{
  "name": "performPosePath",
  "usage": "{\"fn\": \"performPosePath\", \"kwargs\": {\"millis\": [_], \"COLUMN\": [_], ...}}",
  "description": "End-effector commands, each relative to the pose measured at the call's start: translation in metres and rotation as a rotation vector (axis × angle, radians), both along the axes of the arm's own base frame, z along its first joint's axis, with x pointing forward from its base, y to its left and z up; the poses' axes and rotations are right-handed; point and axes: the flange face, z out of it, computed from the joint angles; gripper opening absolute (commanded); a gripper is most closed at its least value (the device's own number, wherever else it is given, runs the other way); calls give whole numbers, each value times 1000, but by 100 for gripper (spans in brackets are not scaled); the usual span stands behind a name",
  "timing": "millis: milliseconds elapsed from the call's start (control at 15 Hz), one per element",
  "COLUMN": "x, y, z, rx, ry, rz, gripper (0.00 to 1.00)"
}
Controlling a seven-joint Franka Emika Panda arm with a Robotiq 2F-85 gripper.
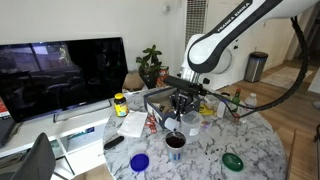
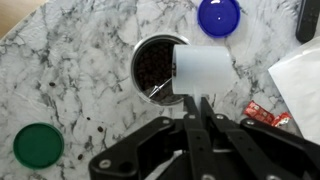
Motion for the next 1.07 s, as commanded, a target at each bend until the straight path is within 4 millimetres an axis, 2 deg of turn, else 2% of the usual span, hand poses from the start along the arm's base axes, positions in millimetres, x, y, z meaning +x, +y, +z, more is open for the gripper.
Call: {"fn": "performPosePath", "kwargs": {"millis": [0, 333, 600, 733, 1000], "x": [-10, -13, -13, -13, -20], "y": [-19, -56, -86, -99, -123], "z": [37, 92, 123, 129, 118], "rx": [16, 15, -13, -30, -35], "ry": [8, -12, -42, -66, -90], "rz": [10, -3, -35, -43, -57], "gripper": [2, 2, 2, 2, 2]}}
